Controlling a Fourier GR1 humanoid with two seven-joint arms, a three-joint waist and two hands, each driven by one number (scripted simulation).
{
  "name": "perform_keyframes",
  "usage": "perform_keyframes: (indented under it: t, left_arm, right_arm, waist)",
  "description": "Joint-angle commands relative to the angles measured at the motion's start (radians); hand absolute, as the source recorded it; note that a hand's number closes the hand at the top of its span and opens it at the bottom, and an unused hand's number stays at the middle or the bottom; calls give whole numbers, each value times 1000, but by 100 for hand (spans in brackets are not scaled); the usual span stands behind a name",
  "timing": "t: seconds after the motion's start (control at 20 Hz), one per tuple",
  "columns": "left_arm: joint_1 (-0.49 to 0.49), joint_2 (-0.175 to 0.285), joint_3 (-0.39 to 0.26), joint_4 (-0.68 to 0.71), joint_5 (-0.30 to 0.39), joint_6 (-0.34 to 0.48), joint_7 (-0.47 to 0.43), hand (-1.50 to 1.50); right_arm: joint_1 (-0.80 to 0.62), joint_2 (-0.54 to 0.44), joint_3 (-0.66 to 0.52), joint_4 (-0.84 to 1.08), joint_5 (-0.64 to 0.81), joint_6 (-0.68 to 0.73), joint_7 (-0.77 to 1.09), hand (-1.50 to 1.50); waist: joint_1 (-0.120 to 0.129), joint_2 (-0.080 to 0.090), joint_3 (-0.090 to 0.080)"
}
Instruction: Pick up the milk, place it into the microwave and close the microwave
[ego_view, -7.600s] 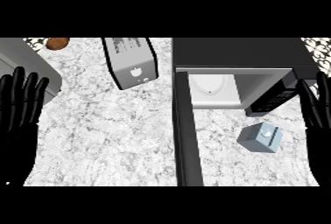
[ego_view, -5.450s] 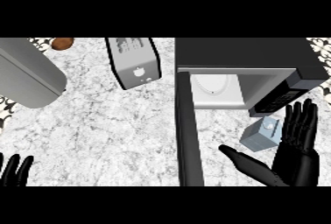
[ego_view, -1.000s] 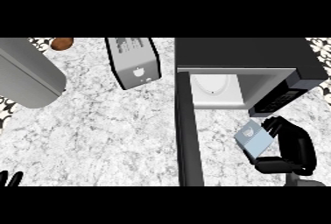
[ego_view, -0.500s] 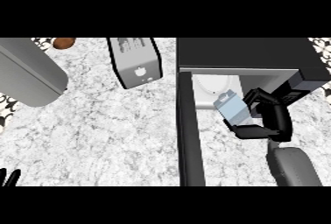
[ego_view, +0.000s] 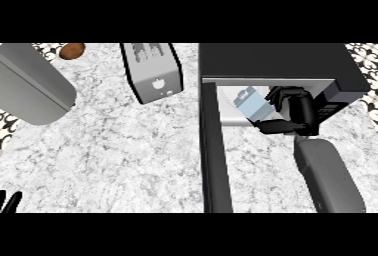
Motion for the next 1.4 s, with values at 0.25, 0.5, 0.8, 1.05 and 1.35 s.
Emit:
perform_keyframes:
  t: [0.25, 0.5, 0.8, 1.05, 1.35]
  left_arm:
    - [-53, 37, 24, 28, 40, -37, 9, -150]
    - [-82, 17, -18, 25, 4, -15, 28, -150]
    - [-109, 27, -27, 35, -12, -21, 32, -150]
    - [-139, 41, -16, 22, -29, -8, 48, -150]
    - [-167, 48, -30, 30, -67, -6, 51, -150]
  right_arm:
    - [-235, 14, -12, 223, 74, -126, 42, 150]
    - [-242, -44, -24, 231, 102, -185, 30, 150]
    - [-231, -21, -27, 215, 109, -295, 36, 150]
    - [-189, -18, -97, 206, 77, -429, 29, 150]
    - [-144, -62, -68, 195, 193, -591, -77, -150]
  waist:
    - [66, 37, 5]
    - [93, 49, 6]
    - [125, 56, 5]
    - [134, 64, 6]
    - [168, 75, 2]
